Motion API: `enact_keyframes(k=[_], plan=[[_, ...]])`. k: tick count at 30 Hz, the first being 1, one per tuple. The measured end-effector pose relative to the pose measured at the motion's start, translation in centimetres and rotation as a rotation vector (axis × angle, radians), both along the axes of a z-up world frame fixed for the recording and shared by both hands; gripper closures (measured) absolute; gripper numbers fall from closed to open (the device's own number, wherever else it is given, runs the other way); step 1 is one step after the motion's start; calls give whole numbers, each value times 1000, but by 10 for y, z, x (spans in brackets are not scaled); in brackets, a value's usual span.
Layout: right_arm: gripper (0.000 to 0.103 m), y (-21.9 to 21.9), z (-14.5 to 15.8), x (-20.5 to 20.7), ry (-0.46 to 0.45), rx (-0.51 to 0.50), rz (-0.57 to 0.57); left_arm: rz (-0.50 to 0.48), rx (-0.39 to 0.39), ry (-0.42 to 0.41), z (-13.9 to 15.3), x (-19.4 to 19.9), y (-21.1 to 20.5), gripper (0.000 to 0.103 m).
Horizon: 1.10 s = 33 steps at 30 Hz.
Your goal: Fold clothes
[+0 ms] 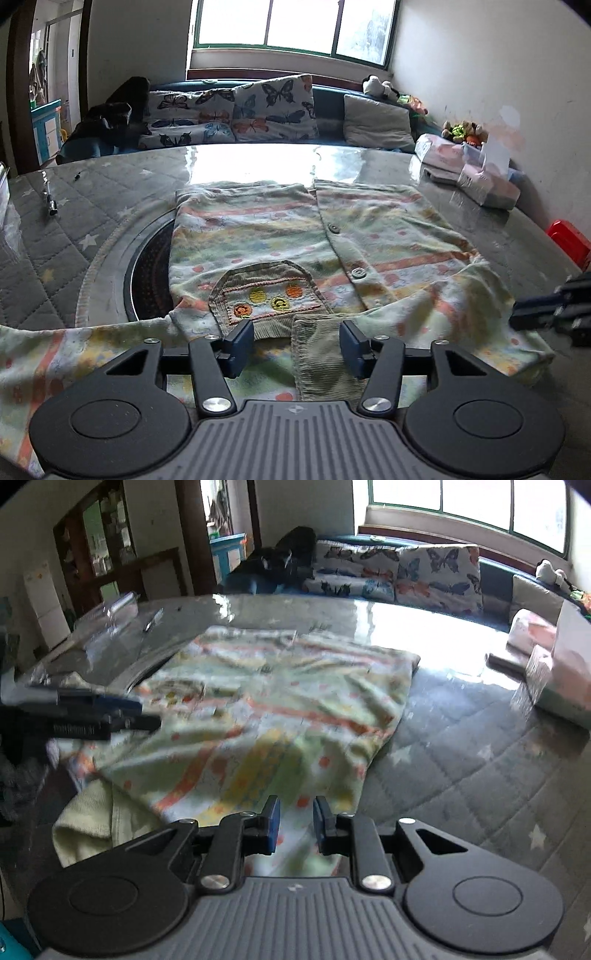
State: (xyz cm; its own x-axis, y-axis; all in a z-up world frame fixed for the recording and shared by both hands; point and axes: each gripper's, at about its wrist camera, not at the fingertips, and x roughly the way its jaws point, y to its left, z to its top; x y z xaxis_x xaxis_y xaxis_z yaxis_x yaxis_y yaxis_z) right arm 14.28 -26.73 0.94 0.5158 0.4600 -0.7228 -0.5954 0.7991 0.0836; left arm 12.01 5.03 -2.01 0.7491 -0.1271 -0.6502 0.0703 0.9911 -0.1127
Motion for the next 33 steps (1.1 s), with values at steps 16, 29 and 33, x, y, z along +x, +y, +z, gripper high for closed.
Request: enact_keyframes(k=[16, 29, 33], plan=[[78, 9, -5, 32, -51, 5, -34, -19, 46, -86, 9, -4, -9, 96], [78, 17, -12, 30, -51, -27, -30, 56, 17, -82, 11, -1, 2, 90], [78, 22, -10, 29, -51, -20, -19, 9, -41, -84, 19, -13, -3, 89]])
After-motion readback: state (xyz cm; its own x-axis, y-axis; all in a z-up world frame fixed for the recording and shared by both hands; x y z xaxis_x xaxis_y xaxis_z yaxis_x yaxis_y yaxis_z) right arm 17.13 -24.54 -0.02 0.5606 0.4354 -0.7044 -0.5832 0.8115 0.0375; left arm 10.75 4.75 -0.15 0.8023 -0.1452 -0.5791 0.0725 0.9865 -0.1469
